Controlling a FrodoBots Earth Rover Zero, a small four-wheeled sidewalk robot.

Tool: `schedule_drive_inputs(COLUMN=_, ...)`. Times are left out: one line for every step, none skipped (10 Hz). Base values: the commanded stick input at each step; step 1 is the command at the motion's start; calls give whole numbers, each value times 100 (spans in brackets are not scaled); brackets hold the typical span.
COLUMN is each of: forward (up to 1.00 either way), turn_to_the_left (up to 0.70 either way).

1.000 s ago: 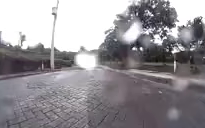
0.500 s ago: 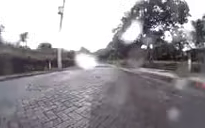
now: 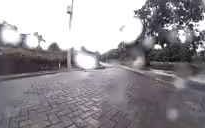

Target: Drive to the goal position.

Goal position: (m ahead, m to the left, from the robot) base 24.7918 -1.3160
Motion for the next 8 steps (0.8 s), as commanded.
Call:
schedule_drive_inputs(forward=85, turn_to_the_left=0)
schedule_drive_inputs(forward=85, turn_to_the_left=0)
schedule_drive_inputs(forward=85, turn_to_the_left=0)
schedule_drive_inputs(forward=85, turn_to_the_left=0)
schedule_drive_inputs(forward=85, turn_to_the_left=0)
schedule_drive_inputs(forward=85, turn_to_the_left=0)
schedule_drive_inputs(forward=85, turn_to_the_left=0)
schedule_drive_inputs(forward=85, turn_to_the_left=0)
